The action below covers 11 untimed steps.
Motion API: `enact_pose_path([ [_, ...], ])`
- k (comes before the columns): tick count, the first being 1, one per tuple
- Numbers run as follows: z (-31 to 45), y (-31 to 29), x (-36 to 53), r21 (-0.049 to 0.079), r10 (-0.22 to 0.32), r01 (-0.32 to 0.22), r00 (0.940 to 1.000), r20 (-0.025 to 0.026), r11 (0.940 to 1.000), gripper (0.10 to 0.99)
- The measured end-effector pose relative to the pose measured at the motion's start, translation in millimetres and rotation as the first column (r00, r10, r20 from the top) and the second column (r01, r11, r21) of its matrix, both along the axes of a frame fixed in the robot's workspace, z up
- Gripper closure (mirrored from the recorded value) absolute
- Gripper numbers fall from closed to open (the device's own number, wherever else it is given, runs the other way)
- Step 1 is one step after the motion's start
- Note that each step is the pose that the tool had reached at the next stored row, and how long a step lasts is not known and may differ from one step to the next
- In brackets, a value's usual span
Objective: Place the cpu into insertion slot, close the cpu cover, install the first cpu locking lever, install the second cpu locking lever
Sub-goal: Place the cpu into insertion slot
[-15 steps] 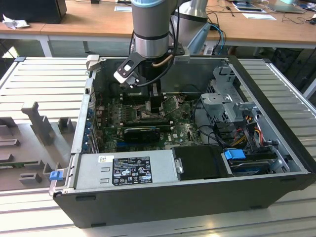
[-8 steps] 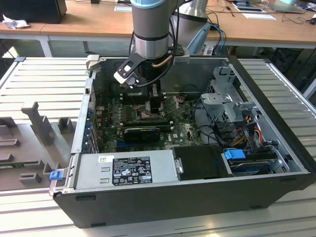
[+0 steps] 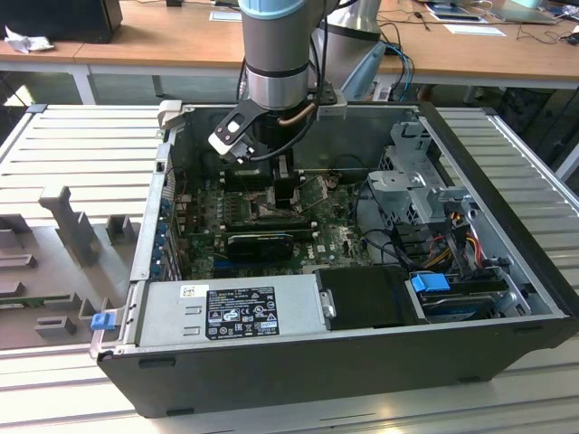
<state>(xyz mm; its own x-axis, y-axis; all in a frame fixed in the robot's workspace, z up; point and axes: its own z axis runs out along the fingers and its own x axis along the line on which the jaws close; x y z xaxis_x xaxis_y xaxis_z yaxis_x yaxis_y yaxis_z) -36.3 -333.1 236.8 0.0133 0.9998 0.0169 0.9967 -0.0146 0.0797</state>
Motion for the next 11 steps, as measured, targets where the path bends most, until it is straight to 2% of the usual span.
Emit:
enact_pose_path([
  [7, -2.2, 1.0, 0.0, 0.0, -0.003, 0.003, 1.0, -0.0015, 1.0, 0.557],
  [11, -3.1, 3.6, -0.3, 0.0, -0.004, 0.004, 1.0, -0.0018, 1.0, 0.557],
])
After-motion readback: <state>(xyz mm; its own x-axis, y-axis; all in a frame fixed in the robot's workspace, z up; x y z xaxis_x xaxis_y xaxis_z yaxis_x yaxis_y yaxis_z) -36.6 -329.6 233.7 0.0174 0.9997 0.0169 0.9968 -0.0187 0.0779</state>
